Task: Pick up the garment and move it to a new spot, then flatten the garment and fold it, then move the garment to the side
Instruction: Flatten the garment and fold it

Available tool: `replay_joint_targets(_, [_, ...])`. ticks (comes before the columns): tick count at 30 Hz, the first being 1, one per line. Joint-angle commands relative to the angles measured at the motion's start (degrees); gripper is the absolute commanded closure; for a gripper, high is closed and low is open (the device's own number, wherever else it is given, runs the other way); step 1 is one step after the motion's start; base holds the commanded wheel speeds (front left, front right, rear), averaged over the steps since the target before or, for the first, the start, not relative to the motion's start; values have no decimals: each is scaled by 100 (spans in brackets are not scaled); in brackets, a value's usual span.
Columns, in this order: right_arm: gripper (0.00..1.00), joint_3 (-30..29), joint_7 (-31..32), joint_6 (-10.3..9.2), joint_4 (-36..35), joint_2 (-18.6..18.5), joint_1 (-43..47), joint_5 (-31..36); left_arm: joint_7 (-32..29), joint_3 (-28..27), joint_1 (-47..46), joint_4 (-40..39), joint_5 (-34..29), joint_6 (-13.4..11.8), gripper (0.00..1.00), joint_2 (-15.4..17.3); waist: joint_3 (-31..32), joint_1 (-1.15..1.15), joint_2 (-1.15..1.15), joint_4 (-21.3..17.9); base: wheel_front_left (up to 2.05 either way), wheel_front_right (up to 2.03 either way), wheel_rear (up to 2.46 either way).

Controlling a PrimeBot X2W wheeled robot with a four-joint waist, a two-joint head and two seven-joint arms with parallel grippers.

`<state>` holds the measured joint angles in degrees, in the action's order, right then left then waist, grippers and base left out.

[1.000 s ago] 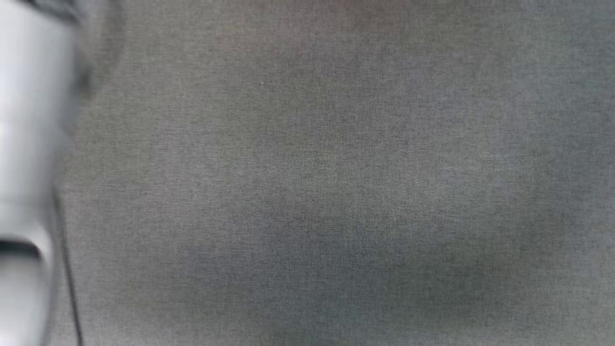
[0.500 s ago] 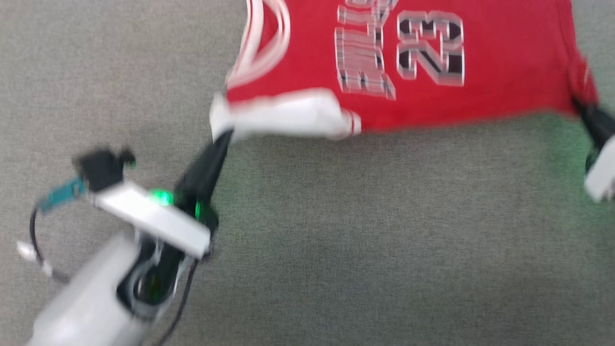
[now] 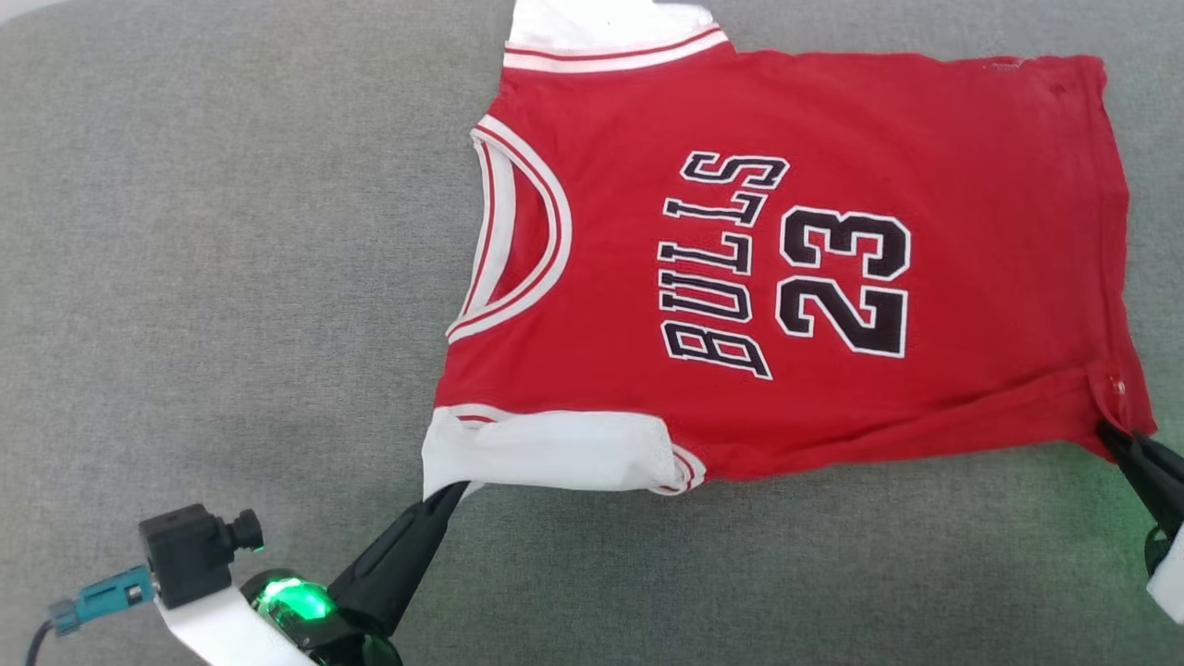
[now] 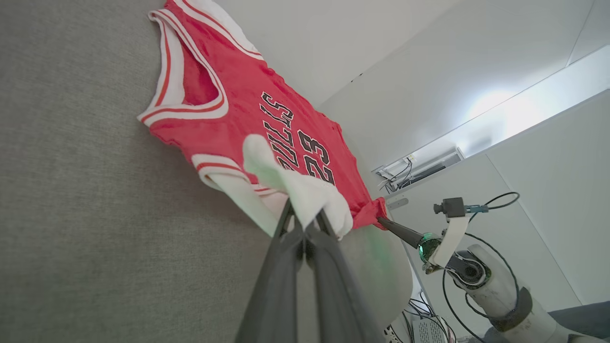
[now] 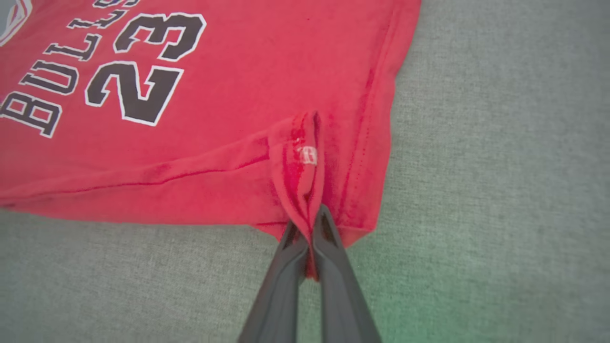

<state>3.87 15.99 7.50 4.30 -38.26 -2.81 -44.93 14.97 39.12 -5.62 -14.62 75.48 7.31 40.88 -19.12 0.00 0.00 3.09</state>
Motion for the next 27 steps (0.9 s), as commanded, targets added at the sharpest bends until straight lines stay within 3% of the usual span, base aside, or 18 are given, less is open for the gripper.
replay_joint_targets(1, [100,-163,105,-3,-196,101,123,81,29,-32,28,-89,-56,6,100,50,-12,0,0,-13,0,0,0])
replay_joint_targets(6, [100,-696,480,-3,-762,521,257,400,-136,-83,-384,-135,-161,-66,100,32,-27,0,0,-81,0,0,0])
replay_joint_targets(11, [100,-878,711,-3,-796,781,-218,656,-500,-205,-1443,387,33,-32,100,-383,-119,0,0,-134,0,0,0])
replay_joint_targets(19, [100,-868,653,-3,-233,993,-1218,762,-1044,-303,-3193,2083,344,14,100,-1056,-434,0,0,-327,0,0,0])
replay_joint_targets(27, [100,-455,329,-3,604,1120,-1925,795,-1177,-76,-4111,3837,108,19,100,-1444,-736,0,0,-532,0,0,0])
